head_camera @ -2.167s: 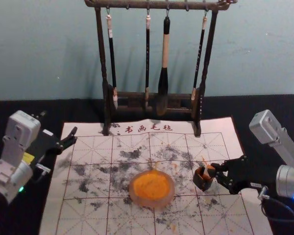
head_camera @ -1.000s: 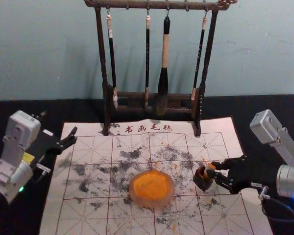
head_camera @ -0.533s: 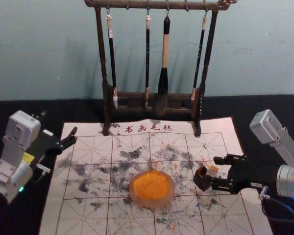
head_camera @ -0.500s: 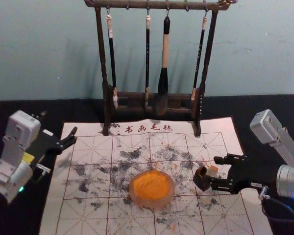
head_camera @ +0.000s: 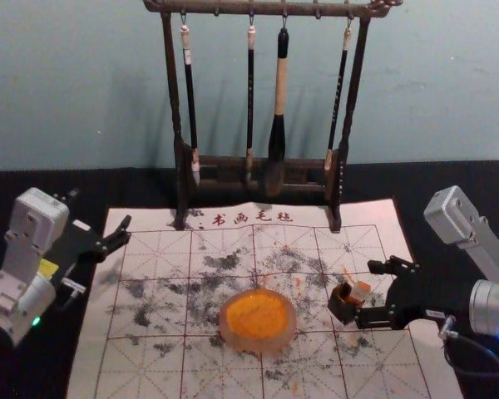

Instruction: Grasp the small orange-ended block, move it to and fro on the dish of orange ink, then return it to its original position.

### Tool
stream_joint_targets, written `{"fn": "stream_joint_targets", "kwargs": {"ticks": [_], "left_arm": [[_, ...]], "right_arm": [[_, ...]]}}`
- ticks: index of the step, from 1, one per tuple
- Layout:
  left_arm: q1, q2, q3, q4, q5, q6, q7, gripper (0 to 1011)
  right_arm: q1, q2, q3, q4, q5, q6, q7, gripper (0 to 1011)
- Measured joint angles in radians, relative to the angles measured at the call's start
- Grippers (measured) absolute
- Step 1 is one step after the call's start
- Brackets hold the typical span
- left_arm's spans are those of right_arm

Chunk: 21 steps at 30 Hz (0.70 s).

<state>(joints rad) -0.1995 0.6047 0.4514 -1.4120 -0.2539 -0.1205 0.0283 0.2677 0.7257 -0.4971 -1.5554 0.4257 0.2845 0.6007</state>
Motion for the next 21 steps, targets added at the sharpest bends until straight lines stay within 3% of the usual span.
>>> {"fn": "stream_joint_targets", "kwargs": {"ticks": [11, 16, 17, 21], "left_arm": [[0.0, 0.0, 0.0, 0.0, 0.0, 0.0, 0.0, 1001], [0.0, 0.0, 0.0, 0.0, 0.0, 0.0, 0.0, 1001], [0.0, 0.0, 0.0, 0.0, 0.0, 0.0, 0.0, 1001], [0.0, 0.0, 0.0, 0.0, 0.0, 0.0, 0.0, 1001]], "right_arm": [[-0.011, -0.004, 0.014, -0.016, -0.001, -0.013, -0.027, 1000], [-0.063, -0.031, 0.084, -0.062, -0.012, -0.096, -0.137, 1000], [-0.063, -0.031, 0.084, -0.062, -0.012, -0.096, -0.137, 1000], [-0.122, -0.062, 0.147, -0.099, -0.066, -0.19, -0.276, 1000]]}}
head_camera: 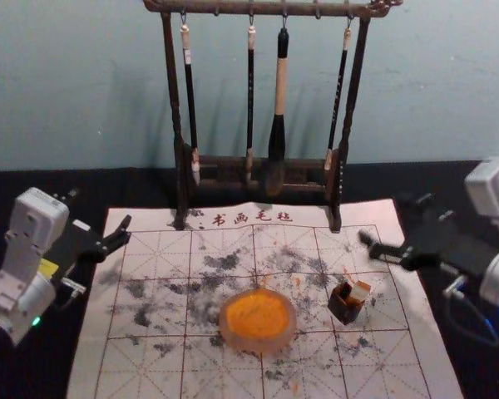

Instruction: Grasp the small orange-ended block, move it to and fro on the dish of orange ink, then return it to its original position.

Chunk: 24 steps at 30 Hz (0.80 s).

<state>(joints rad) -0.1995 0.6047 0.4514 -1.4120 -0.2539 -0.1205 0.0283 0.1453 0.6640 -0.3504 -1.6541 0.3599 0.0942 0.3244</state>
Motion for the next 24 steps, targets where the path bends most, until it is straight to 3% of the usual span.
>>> {"fn": "stream_joint_targets", "kwargs": {"ticks": [5, 12, 18, 24], "left_arm": [[0.0, 0.0, 0.0, 0.0, 0.0, 0.0, 0.0, 1001], [0.0, 0.0, 0.0, 0.0, 0.0, 0.0, 0.0, 1001], [0.0, 0.0, 0.0, 0.0, 0.0, 0.0, 0.0, 1001], [0.0, 0.0, 0.0, 0.0, 0.0, 0.0, 0.0, 1001]], "right_arm": [[-0.067, -0.033, 0.05, -0.018, -0.078, -0.064, -0.153, 1000], [-0.123, -0.082, 0.066, 0.032, -0.165, -0.108, -0.269, 1000], [-0.144, -0.136, 0.061, 0.093, -0.189, -0.12, -0.304, 1000], [-0.142, -0.168, 0.066, 0.13, -0.193, -0.118, -0.303, 1000]]}}
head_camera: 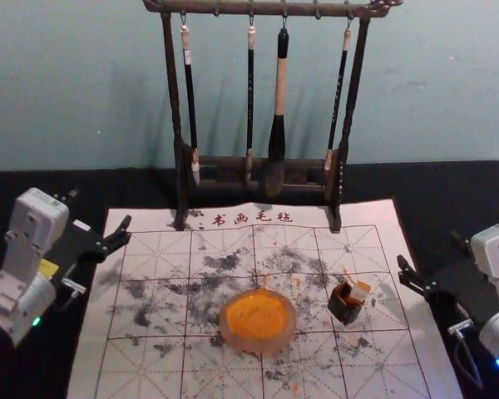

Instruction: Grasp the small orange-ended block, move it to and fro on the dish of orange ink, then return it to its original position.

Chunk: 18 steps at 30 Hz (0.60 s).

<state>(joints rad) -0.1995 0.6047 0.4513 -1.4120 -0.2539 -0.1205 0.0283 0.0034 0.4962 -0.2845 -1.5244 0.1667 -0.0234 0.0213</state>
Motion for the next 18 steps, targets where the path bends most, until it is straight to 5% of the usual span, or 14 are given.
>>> {"fn": "stream_joint_targets", "kwargs": {"ticks": [18], "left_arm": [[0.0, 0.0, 0.0, 0.0, 0.0, 0.0, 0.0, 1001]], "right_arm": [[-0.001, 0.006, -0.002, -0.006, 0.0, 0.001, -0.001, 1000]]}}
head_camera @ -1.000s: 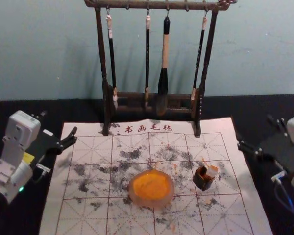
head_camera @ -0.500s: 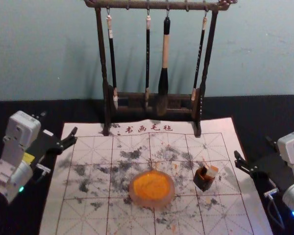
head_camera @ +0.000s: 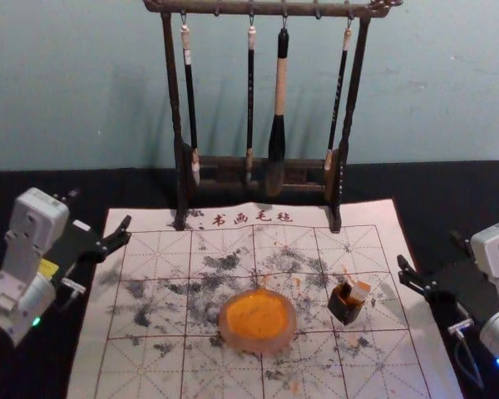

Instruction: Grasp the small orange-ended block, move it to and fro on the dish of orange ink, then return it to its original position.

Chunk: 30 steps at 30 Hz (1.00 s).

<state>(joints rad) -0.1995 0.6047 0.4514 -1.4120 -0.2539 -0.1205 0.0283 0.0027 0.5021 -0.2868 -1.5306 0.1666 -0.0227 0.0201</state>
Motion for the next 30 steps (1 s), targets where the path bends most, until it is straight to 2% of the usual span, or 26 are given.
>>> {"fn": "stream_joint_targets", "kwargs": {"ticks": [30], "left_arm": [[0.0, 0.0, 0.0, 0.0, 0.0, 0.0, 0.0, 1001]], "right_arm": [[0.0, 0.002, -0.001, -0.002, -0.001, 0.0, -0.001, 1000]]}}
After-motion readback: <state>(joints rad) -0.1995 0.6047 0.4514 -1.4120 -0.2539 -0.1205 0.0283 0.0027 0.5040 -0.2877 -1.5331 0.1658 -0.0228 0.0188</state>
